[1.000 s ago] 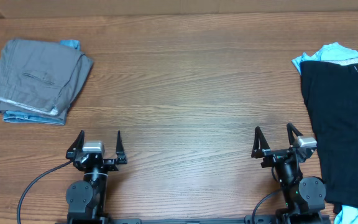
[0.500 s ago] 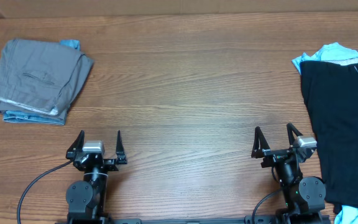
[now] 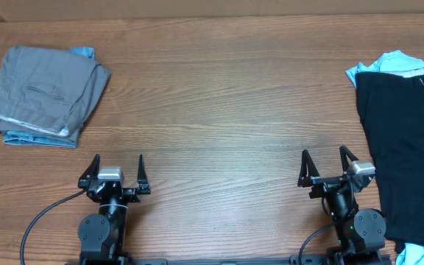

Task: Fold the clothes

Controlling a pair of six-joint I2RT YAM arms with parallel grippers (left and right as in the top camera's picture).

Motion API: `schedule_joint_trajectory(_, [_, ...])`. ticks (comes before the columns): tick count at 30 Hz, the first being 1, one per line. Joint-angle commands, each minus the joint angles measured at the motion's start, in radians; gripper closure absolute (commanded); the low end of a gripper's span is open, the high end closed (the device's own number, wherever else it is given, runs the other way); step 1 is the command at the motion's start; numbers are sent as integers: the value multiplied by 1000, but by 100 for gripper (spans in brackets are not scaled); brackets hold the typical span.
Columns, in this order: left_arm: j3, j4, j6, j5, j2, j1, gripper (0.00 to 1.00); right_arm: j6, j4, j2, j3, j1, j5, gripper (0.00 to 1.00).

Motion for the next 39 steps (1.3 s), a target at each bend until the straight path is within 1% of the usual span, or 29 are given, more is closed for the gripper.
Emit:
schedule_joint_trajectory(1, [-4, 4, 15, -10, -10, 2, 0, 1, 6, -7, -10, -3, 21, 0])
schedule_joint_trajectory(4, [-4, 4, 15, -10, -10, 2, 0, 2, 10, -7, -10, -3, 17, 0])
schedule_joint_trajectory(5, [-4, 4, 15, -10, -10, 2, 0, 23, 18, -7, -10, -3, 1, 0])
schedule_joint_trajectory(10, [-4, 4, 15, -10, -10, 2, 0, 221, 65, -7, 1, -3, -100, 0])
schedule_joint_trajectory(13, [-4, 4, 15, -10, -10, 2, 0, 222, 40, -7, 57, -3, -118, 0])
schedule_joint_trajectory(16, [-4, 4, 15, -10, -10, 2, 0, 222, -50, -7, 153, -3, -118, 0])
schedule_joint_trajectory(18, [-4, 4, 15, -10, -10, 2, 0, 222, -140, -5, 246, -3, -107, 0])
schedule_joint_trajectory(22, [-4, 4, 15, -10, -10, 2, 0, 218, -417, 61, 497, -3, 14, 0])
schedule_joint_trajectory(24, [-4, 4, 15, -10, -10, 2, 0, 217, -521, 131, 626, -3, 42, 0])
schedule_joint_trajectory(25, [-4, 4, 15, -10, -10, 2, 0, 218, -633, 253, 800, -3, 47, 0])
schedule_joint_trajectory(27, [-4, 4, 15, -10, -10, 2, 0, 217, -708, 345, 913, -3, 48, 0])
schedule_joint_trajectory(30, [-4, 4, 15, -10, -10, 2, 0, 209, -855, 522, 1108, -3, 119, 0])
schedule_joint_trajectory(34, [-4, 4, 15, -10, -10, 2, 0, 127, -1049, 804, 1415, -3, 179, 0])
schedule_joint_trajectory(37, [-4, 4, 15, -10, -10, 2, 0, 105, -1143, 967, 1587, -3, 179, 0])
schedule_joint_trajectory(39, [-4, 4, 15, -10, -10, 2, 0, 105, -1162, 1040, 1631, -3, 179, 0])
